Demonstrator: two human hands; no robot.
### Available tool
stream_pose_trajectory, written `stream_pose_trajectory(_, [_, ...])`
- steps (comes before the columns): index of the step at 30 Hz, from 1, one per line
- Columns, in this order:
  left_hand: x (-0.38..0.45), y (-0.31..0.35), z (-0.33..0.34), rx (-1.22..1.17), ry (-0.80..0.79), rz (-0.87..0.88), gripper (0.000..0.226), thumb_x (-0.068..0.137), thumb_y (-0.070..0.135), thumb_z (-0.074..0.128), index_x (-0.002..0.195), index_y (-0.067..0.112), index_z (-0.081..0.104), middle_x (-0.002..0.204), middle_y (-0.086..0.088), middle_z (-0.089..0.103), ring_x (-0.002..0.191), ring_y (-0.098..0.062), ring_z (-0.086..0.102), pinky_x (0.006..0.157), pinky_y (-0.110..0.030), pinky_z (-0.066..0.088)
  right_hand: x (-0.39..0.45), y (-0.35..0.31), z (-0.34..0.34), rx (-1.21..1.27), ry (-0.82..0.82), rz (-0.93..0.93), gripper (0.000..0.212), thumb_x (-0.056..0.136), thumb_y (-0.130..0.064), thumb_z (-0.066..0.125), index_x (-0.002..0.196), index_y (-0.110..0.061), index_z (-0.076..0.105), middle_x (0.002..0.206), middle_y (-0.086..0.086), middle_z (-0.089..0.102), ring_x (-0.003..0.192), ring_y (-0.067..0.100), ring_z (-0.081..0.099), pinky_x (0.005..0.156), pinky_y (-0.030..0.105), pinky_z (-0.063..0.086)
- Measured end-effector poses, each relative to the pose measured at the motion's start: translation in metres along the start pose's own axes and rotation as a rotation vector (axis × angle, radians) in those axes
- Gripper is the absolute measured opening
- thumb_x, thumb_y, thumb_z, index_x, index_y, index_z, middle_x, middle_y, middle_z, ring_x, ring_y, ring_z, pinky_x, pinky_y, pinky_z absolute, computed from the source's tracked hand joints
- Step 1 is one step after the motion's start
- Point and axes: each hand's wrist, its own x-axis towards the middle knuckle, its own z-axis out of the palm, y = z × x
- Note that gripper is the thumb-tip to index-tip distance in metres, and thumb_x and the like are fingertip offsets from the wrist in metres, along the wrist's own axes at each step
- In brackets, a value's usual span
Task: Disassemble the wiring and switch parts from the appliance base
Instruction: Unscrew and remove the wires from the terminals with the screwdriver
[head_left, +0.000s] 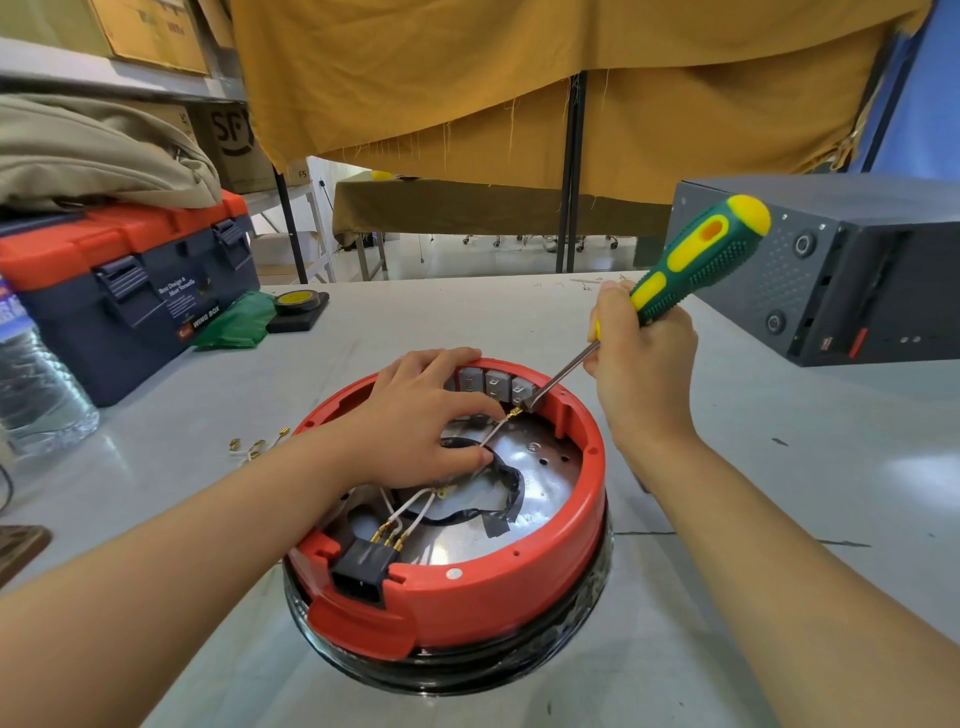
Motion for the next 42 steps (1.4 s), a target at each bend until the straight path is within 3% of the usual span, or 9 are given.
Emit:
stream_pose_trajectory(10, [0.0,0.0,0.001,-0.002,0.0,0.001,0.04,0.085,0.055,0.052,0.124,0.052,0.044,0.155,0.012,0.004,0.141,-0.021,0.004,0.115,-0.045,0.01,0.003,0.007,0.0,0.034,0.012,0.066,0.025,0.073,-0.031,0.049,0.052,-0.018,0.043,0.042,-0.01,0.04,0.042,0.005,0.038,0.052,0.03,0.036])
stream_pose_trajectory(14, [0.0,0.0,0.001,-0.01,0.008,0.002,0.04,0.085,0.054,0.053,0.124,0.052,0.044,0.155,0.012,0.004,0.141,-0.021,0.005,0.115,-0.044,0.009,-0.004,0.009,0.004,-0.031,-0.037,0.015,0.031,0.075,-0.032,0.049,0.054,-0.009,0.047,0.045,-0.004,0.041,0.041,0.007,0.038,0.048,0.029,0.037])
stream_pose_trajectory(19, [-0.001,-0.001,0.001,-0.024,0.011,0.006,0.039,0.085,0.054,0.052,0.123,0.052,0.045,0.155,0.012,0.005,0.141,-0.021,0.005,0.115,-0.044,0.009,0.004,0.007,-0.003,0.041,0.0,0.028,0.029,0.075,-0.03,0.05,0.047,-0.024,0.046,0.041,-0.011,0.044,0.041,0.004,0.041,0.048,0.025,0.036])
stream_pose_trajectory(25, [-0.001,0.001,-0.001,-0.053,0.017,0.016,0.037,0.086,0.053,0.053,0.122,0.051,0.048,0.155,0.01,0.009,0.142,-0.021,0.006,0.116,-0.045,0.012,0.009,0.007,-0.006,0.128,0.037,0.009,0.028,0.08,-0.024,0.051,0.053,-0.023,0.045,0.041,-0.013,0.044,0.039,0.001,0.042,0.04,0.014,0.035])
stream_pose_trajectory(38, [-0.004,0.002,-0.009,-0.135,0.018,0.1,0.04,0.087,0.032,0.06,0.123,0.028,0.045,0.153,0.008,0.017,0.139,-0.016,0.017,0.114,-0.032,0.018,0.01,-0.003,-0.007,0.161,-0.033,-0.06,0.042,0.083,-0.031,0.051,0.041,-0.032,0.051,0.041,-0.013,0.043,0.04,0.002,0.041,0.045,0.017,0.034])
stream_pose_trajectory(42, [0.0,0.002,-0.014,-0.207,-0.016,0.119,0.035,0.087,0.028,0.061,0.121,0.028,0.051,0.153,0.01,0.018,0.14,-0.014,0.018,0.115,-0.031,0.018,0.007,-0.004,-0.007,0.104,-0.059,-0.097,0.036,0.084,-0.032,0.051,0.049,-0.025,0.045,0.042,-0.012,0.043,0.044,0.004,0.04,0.048,0.022,0.034])
